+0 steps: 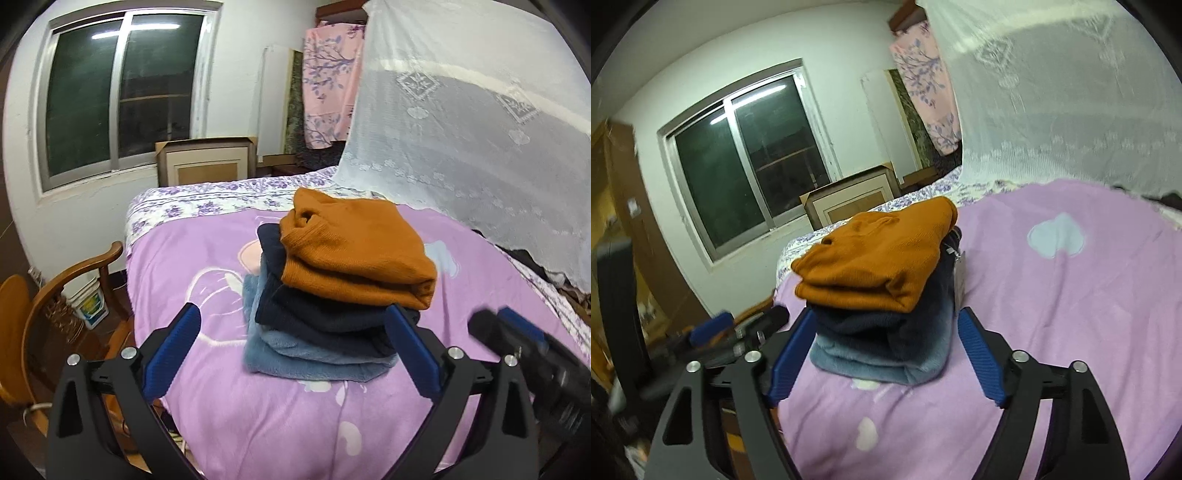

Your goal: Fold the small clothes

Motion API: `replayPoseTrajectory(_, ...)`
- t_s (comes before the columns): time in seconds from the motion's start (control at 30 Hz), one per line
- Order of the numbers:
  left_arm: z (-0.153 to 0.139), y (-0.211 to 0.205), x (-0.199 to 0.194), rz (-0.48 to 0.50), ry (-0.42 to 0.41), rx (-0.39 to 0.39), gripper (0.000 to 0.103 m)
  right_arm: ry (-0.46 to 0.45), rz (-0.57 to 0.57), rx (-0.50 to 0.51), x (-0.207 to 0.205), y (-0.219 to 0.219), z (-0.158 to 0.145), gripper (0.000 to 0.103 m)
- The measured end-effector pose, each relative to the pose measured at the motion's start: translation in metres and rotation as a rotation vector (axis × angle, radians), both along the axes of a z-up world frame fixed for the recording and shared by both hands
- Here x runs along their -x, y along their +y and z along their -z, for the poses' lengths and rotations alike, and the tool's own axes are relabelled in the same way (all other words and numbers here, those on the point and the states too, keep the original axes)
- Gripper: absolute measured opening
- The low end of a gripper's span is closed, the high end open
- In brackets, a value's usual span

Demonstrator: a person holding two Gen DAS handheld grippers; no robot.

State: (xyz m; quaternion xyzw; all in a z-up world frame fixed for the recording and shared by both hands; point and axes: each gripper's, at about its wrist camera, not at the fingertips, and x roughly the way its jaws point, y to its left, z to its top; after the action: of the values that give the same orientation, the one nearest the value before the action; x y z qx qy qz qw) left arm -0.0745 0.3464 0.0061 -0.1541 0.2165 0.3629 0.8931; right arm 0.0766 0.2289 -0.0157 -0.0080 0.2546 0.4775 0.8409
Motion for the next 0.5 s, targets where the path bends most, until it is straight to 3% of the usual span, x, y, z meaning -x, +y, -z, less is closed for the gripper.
replayPoseTrajectory(0.23,-0.021,-0.027,0.013,-0.091,-0.010,-0.009,0.098,-0.008,-0.055,-0.010,0.008,-0.028,-0.004,0.085)
replayPoseTrajectory(0.5,-0.039,-0.067,0.023,-0.158,0.048,-0.073,0.098,-0.018,-0.098,-0.009,0.022,-0.051,-0.019,0.089)
